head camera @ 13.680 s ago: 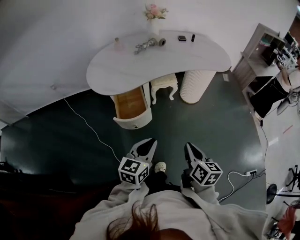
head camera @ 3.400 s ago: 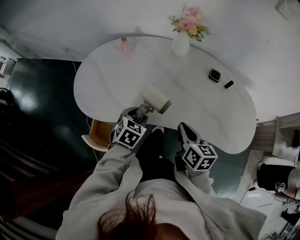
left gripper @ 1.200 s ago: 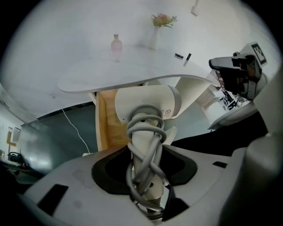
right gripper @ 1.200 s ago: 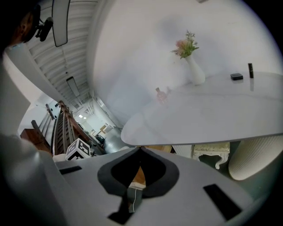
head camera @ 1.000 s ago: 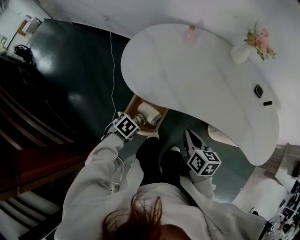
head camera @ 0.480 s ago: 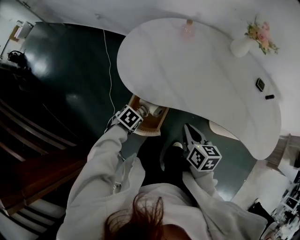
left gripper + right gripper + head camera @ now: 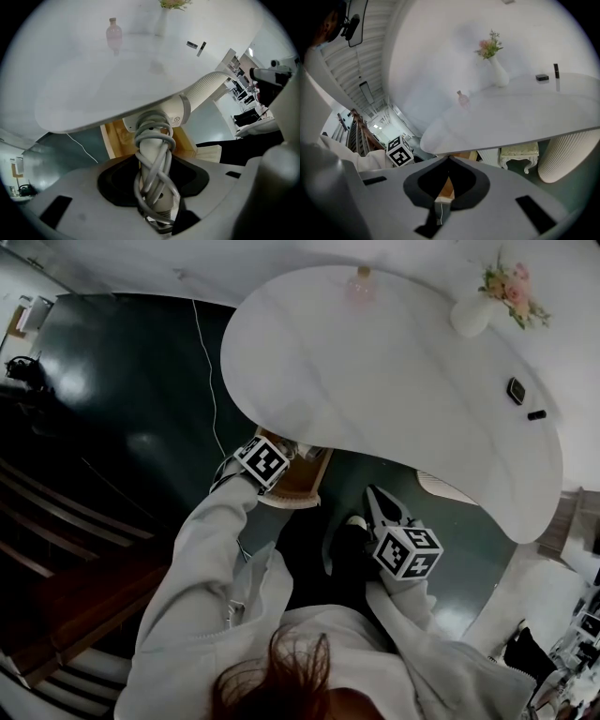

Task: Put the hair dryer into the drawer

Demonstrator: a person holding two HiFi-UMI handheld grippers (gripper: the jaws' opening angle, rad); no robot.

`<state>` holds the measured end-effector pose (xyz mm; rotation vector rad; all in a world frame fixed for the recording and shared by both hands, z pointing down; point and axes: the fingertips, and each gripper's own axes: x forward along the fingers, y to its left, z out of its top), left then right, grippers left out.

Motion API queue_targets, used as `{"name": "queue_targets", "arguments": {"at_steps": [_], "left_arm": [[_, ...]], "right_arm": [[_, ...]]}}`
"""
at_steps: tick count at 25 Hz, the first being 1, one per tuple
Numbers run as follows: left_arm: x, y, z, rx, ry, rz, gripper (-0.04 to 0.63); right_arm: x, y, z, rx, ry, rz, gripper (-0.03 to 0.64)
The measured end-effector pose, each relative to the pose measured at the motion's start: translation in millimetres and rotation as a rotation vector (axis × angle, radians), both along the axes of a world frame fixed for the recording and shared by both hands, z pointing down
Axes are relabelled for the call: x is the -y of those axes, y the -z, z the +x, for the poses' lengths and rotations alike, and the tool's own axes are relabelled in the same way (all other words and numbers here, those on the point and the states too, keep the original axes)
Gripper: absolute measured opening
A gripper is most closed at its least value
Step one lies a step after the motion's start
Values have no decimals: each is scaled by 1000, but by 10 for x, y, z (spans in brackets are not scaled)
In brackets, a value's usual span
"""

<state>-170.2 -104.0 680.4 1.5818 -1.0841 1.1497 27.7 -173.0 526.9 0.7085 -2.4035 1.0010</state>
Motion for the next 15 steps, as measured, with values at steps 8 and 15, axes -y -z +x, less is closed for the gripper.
{"name": "queue_targets", "arguments": {"at_steps": [8, 15], "left_arm": [[184, -131, 22, 49, 46, 96, 192], [226, -207, 63, 114, 35, 155, 193]], "right_arm": [[53, -19, 200, -16, -62, -11, 49], [47, -77, 314, -30, -75, -31, 49]]}}
